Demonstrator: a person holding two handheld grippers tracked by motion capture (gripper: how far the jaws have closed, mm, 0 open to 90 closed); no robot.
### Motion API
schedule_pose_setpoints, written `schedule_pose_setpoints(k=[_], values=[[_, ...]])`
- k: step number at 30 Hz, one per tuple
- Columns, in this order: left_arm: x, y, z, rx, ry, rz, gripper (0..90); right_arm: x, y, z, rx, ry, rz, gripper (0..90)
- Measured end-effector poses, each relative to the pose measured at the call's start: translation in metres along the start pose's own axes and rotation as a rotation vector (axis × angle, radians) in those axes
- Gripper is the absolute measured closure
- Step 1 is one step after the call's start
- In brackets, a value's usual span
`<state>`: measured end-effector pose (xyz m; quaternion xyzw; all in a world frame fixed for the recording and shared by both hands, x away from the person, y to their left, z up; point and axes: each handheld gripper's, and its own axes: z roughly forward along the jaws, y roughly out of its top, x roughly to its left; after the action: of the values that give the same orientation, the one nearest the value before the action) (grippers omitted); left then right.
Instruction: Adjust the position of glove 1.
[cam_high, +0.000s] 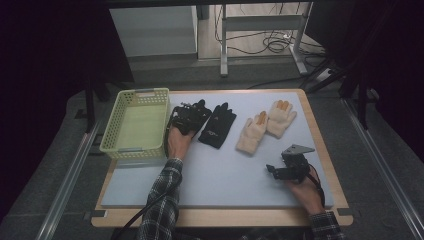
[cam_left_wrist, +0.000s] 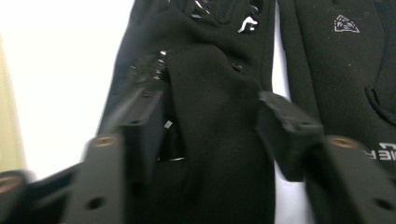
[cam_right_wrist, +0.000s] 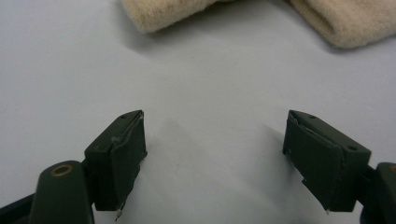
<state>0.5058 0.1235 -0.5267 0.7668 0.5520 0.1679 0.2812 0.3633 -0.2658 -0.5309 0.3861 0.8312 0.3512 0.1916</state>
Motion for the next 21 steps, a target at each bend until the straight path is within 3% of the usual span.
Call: schedule_pose_setpoints(k=[2,4,7,9,11,15,21], values=[[-0.008,0.001,0.002,0.022,0.059,0.062,31.9,0.0,0.0,0.0,0.0,0.0,-0.001,20.9],[-0.009,0.002,0.001,0.026,0.063,0.048,36.5,0.0,0.0,0.0,0.0,0.0,0.0,20.9],[-0.006,0.001,-0.001,0.021,0.067,0.032,59.7,0.0,0.0,0.0,0.0,0.0,0.0,20.9],[-0.007,0.001,-0.001,0.02,0.088,0.047,70.5,0.0,0.0,0.0,0.0,0.0,0.0,20.8],[-0.009,0.002,-0.003,0.02,0.08,0.049,81.2,0.0,0.0,0.0,0.0,0.0,0.0,20.9],[-0.013,0.003,-0.01,0.009,0.093,0.064,82.9,0.0,0.0,0.0,0.0,0.0,-0.001,20.9],[-0.023,0.009,-0.045,-0.05,0.045,0.089,82.9,0.0,0.0,0.0,0.0,0.0,0.0,20.8]])
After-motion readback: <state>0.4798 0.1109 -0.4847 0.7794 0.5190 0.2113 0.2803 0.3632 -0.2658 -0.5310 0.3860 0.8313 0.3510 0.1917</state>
